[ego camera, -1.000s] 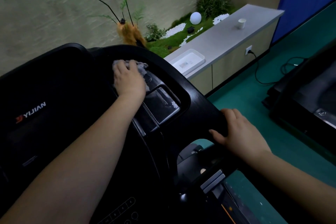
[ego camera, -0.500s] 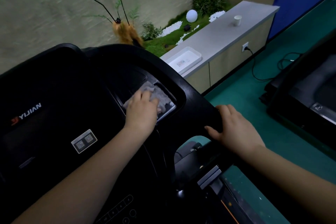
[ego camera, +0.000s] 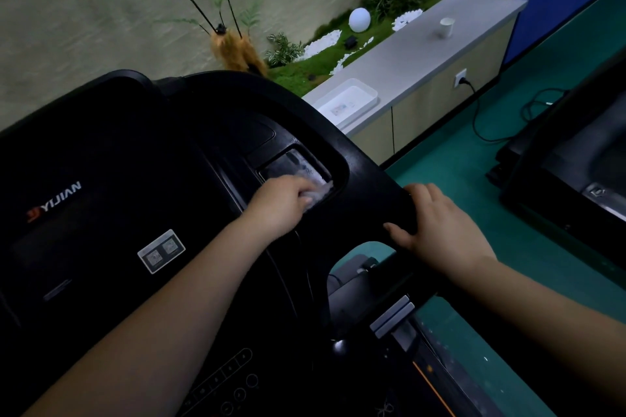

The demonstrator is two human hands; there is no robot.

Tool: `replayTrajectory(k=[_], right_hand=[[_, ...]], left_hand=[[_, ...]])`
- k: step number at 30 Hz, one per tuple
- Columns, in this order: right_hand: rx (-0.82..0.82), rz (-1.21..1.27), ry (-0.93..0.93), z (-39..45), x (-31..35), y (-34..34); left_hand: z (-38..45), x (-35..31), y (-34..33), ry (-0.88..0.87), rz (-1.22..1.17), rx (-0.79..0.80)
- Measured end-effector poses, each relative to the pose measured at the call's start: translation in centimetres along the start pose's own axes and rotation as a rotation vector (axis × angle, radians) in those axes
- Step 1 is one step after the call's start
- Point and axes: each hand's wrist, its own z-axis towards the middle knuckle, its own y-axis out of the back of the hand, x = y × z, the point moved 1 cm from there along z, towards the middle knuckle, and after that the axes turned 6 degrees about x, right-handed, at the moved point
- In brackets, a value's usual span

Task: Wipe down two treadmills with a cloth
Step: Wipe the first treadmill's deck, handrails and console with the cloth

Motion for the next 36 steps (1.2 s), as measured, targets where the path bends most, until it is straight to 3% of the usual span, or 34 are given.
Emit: replayTrajectory(k=[2, 4, 8, 12, 17, 20, 21, 23, 24, 25, 28, 32, 36], right_hand=[[0.002, -0.004, -0.003, 0.0, 0.0, 0.0], [0.001, -0.007, -0.003, -0.1, 0.0, 0.0], [0.001, -0.005, 0.008, -0.1, 0.0, 0.0], [-0.006, -0.005, 0.007, 0.0, 0.0, 0.1], [-0.007, -0.007, 0.014, 0.0, 0.0, 0.1], [-0.012, -0.006, 0.017, 0.0, -0.1, 0.1], [-0.013, -0.004, 0.019, 0.0, 0.0, 0.1], [-0.014, -0.007, 0.018, 0.0, -0.1, 0.1], [-0.016, -0.010, 0.017, 0.1, -0.1, 0.1], [-0.015, -0.010, 0.017, 0.1, 0.0, 0.0], [-0.015, -0.007, 0.012, 0.1, 0.0, 0.0], [-0.023, -0.014, 0.014, 0.1, 0.0, 0.0], [-0.021, -0.021, 0.012, 0.1, -0.1, -0.1]], left_hand=[[-0.8, 0.5, 0.7, 0.011, 0.191, 0.106], [-1.2, 0.7, 0.6, 0.002, 0.188, 0.066], [0.2, -0.6, -0.4, 0.000, -0.177, -0.089], [1.6, -1.9, -0.9, 0.037, -0.321, -0.155], [-0.2, 0.2, -0.5, 0.011, 0.047, 0.059], [-0.7, 0.8, 1.5, 0.068, -0.012, 0.131], [-0.8, 0.7, 2.5, 0.086, -0.129, 0.045], [-0.2, 1.2, 4.3, 0.109, -0.263, -0.329], [0.2, 1.3, 5.0, 0.123, -0.239, -0.501], [0.8, 1.6, 5.1, 0.156, -0.182, -0.568], [3.1, 1.7, 3.0, 0.245, -0.021, -0.387], [4.4, 1.0, 0.0, 0.057, 0.026, -0.438], [2.1, -0.7, -2.5, -0.121, 0.047, -0.305]])
